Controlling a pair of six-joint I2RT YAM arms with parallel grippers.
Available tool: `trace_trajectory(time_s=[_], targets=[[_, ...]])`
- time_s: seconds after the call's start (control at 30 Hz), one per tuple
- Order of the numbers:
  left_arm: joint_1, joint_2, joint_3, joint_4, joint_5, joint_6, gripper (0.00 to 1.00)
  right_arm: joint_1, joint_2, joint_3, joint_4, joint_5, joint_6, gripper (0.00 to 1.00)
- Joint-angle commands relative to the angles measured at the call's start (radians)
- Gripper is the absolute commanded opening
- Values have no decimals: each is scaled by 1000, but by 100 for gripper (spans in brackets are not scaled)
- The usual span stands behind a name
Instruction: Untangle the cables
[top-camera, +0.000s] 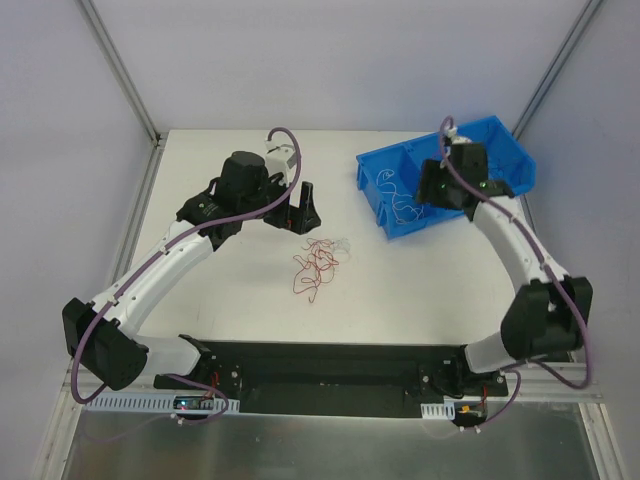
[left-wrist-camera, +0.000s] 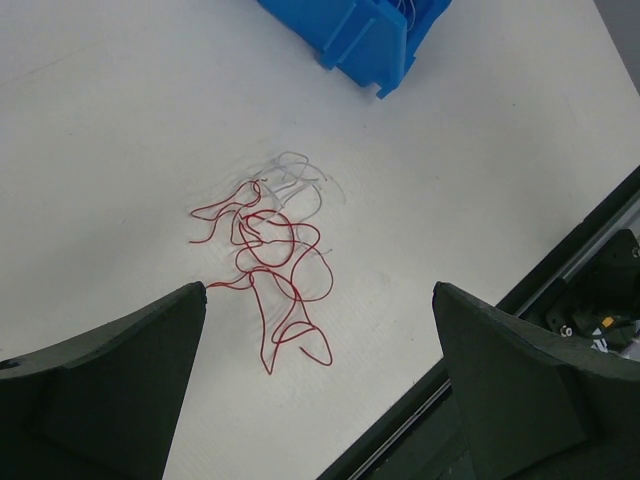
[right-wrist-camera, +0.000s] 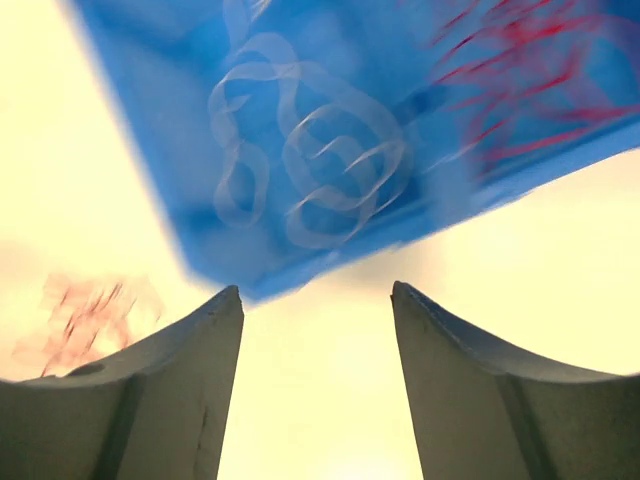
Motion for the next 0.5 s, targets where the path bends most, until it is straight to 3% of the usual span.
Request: trace_trajectory(time_s=[0.0, 0.1, 0.23, 0.33, 0.47], targets=[[-10, 0, -5, 40, 37, -40, 95, 223, -258, -301, 210, -16, 131, 65], [-10, 19, -10, 41, 6, -40, 95, 413, -366, -526, 429, 16, 234, 65], [-10, 5, -19, 43, -48, -32, 95, 625, -337, -732, 784, 136, 300, 65], [-10, -3, -28, 40, -85, -38, 95, 732, -233, -743, 907, 188, 290, 66], [-4, -41, -94, 32, -91, -79, 95, 803, -162, -717, 930, 217, 263, 66]])
